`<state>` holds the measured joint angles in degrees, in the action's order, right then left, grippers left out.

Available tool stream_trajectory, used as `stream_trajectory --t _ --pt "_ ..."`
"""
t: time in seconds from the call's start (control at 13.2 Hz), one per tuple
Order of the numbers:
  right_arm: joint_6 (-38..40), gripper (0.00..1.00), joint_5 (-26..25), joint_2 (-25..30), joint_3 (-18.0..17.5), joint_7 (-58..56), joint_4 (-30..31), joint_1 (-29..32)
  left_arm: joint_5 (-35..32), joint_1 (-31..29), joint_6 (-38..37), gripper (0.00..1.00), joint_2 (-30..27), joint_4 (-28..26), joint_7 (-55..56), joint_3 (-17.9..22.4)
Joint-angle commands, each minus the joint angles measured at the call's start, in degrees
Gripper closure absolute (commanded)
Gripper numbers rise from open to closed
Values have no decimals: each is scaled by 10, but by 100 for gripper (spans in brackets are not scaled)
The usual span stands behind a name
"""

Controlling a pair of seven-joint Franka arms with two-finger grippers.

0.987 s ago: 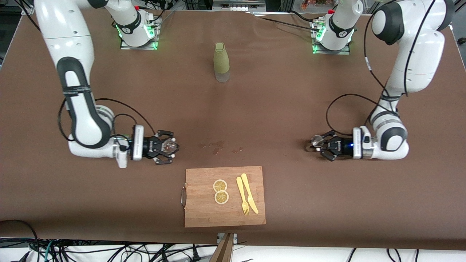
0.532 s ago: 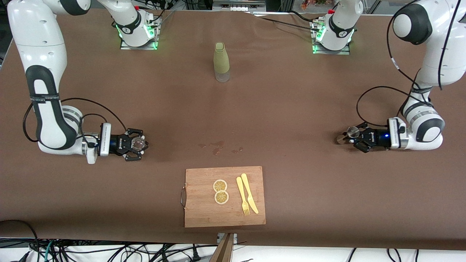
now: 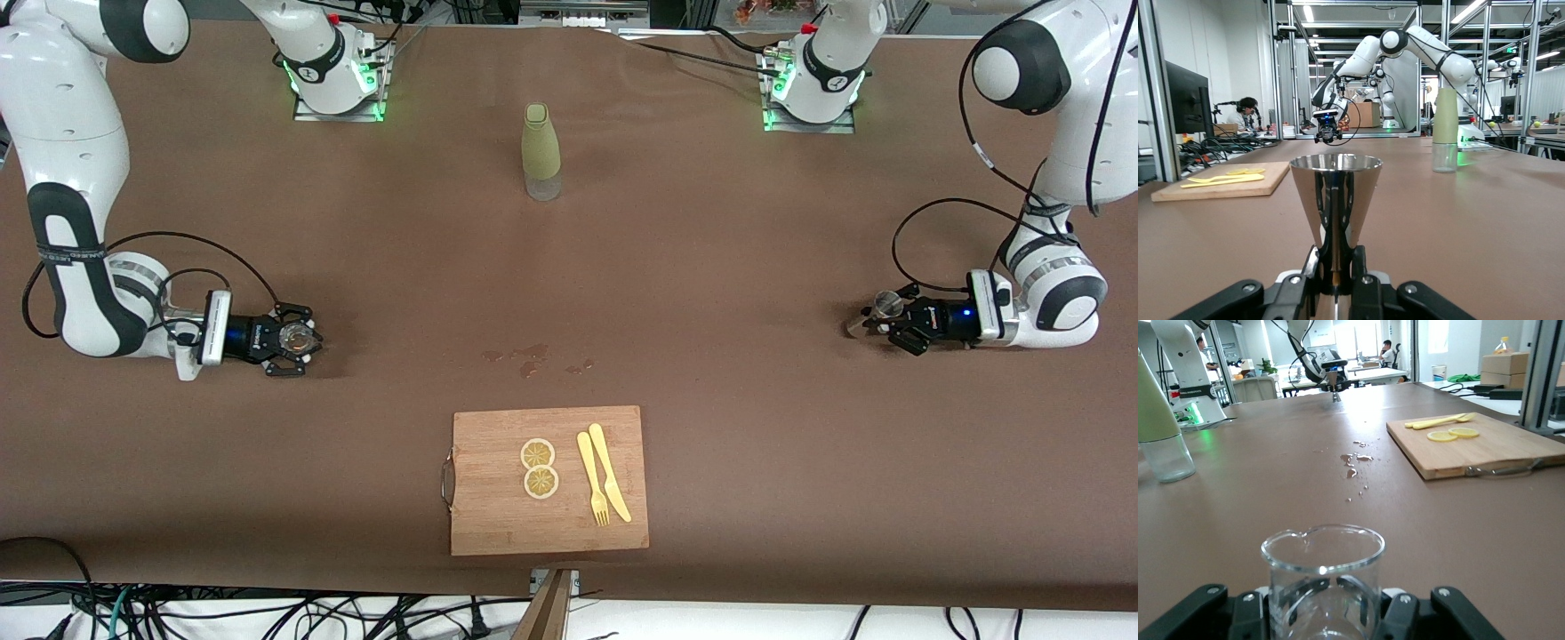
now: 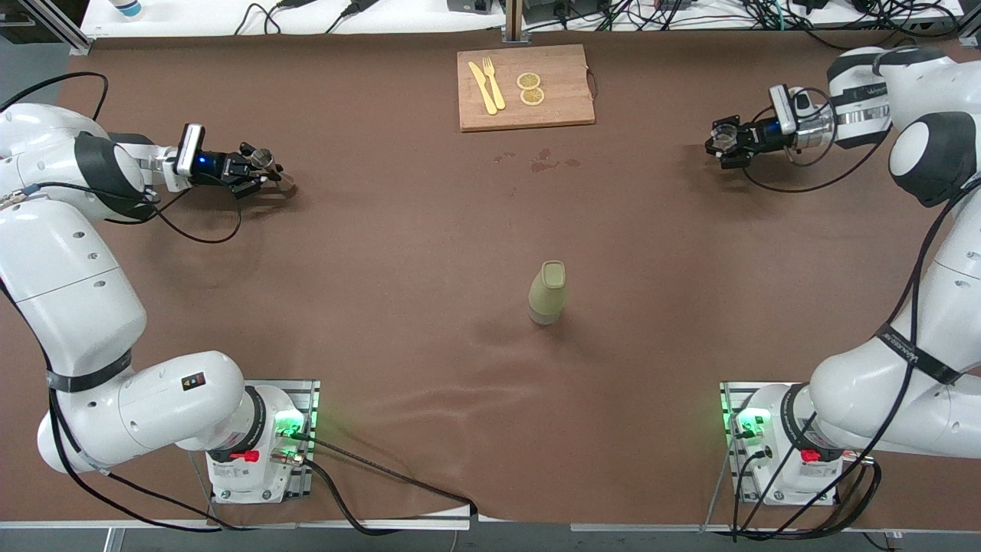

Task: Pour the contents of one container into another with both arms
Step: 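Open the right gripper off the glass while the left gripper releases the jigger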

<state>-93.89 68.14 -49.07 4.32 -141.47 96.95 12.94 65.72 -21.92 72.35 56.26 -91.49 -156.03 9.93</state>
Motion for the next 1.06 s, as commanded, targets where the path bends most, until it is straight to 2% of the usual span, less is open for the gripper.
stream_trajectory --t 0.0,0.23,0.3,0.46,0.53,0.68,0.76,0.84,0.99 --pt "10 94 -6 -25 -10 -12 -5 17 -18 -1 -13 100 9 3 -55 4" --pt "4 94 -1 -41 -10 -23 -8 22 -20 -1 -11 100 20 4 -63 4" --pt "4 91 -1 -49 -10 -23 -11 22 -20 -1 -9 100 24 4 -63 4" --pt "6 42 1 -52 -10 -22 -16 22 -20 1 -7 100 28 4 -62 17" --pt "11 0 1 -52 -10 -18 -16 23 -20 3 -1 98 28 4 -62 18" --pt "11 0 -5 -51 -10 -17 -16 33 -20 3 20 76 28 4 -60 19" --pt "12 0 -7 -49 -10 -16 -16 37 -20 3 23 60 27 4 -60 18" --pt "13 0 -10 -48 -10 -15 -14 42 -20 4 24 1 27 4 -60 18" --pt "23 0 -29 -46 -9 -14 -15 55 -19 6 24 0 25 5 -49 19"
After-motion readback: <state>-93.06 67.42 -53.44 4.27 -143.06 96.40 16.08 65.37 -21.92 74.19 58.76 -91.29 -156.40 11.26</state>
